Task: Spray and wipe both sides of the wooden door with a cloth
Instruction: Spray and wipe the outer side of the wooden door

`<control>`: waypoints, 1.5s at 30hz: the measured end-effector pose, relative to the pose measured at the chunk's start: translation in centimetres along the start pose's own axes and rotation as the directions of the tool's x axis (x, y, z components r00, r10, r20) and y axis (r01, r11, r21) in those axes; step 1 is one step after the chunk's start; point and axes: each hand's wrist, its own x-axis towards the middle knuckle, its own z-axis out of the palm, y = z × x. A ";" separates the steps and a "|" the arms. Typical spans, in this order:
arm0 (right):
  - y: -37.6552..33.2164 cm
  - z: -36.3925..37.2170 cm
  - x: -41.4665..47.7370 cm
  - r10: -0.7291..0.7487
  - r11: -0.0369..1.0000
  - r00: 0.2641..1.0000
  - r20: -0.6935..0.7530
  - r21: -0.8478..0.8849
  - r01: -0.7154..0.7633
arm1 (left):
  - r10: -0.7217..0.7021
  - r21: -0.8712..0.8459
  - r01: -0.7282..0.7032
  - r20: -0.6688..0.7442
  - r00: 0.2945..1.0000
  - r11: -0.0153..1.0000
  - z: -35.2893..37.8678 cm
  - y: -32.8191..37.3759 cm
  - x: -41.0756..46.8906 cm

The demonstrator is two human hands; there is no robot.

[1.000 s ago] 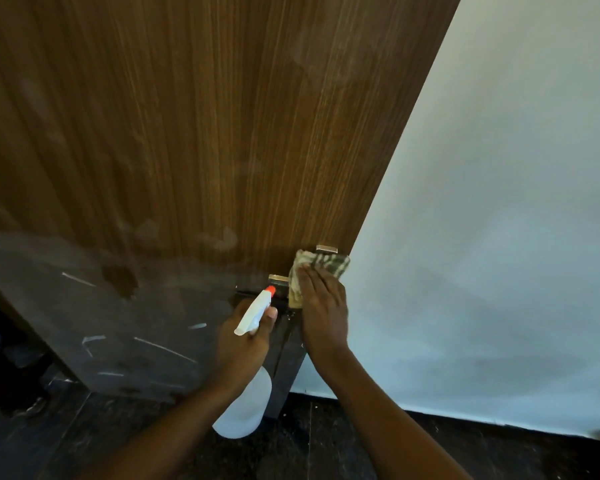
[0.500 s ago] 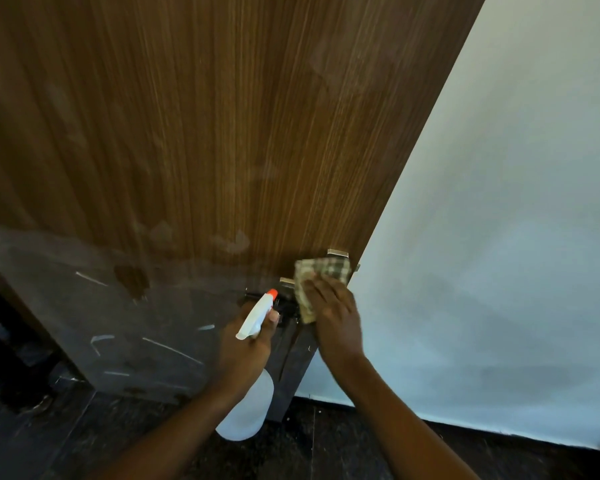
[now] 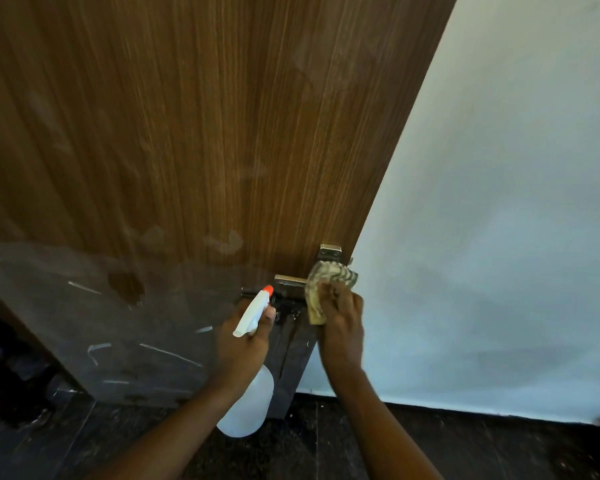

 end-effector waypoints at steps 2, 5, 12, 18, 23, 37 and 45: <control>-2.7 1.7 0.8 -0.002 1.000 0.999 0.049 0.029 0.001 | 0.005 0.004 -0.005 -0.009 1.000 1.000 -0.1 0.1 -0.1; -5.2 3.7 1.1 -0.080 0.997 0.992 0.094 0.017 0.078 | 0.010 0.046 -0.010 -0.003 1.000 0.999 -0.9 -0.1 0.1; -3.8 2.1 -0.5 0.666 0.720 0.727 -0.168 0.401 -0.566 | -0.039 0.062 0.032 0.114 0.993 0.998 -2.2 -0.3 -0.3; -7.3 2.3 1.2 0.767 0.525 0.639 -0.057 0.628 -0.574 | -0.015 0.138 0.004 0.077 0.997 0.990 -2.9 -0.7 -0.6; -12.9 4.9 1.5 0.615 0.557 0.778 0.128 0.628 -0.544 | -0.001 0.167 0.000 0.006 1.000 0.986 -5.2 -0.3 0.1; -12.7 5.4 2.3 0.741 0.389 0.641 0.199 0.651 -0.652 | 0.009 0.043 -0.016 0.167 0.986 0.999 -5.2 -0.2 -0.3; -3.3 -0.3 3.8 0.899 0.223 0.420 0.120 0.701 -0.678 | -0.044 0.070 0.034 0.140 0.989 0.997 -4.1 -0.2 -2.1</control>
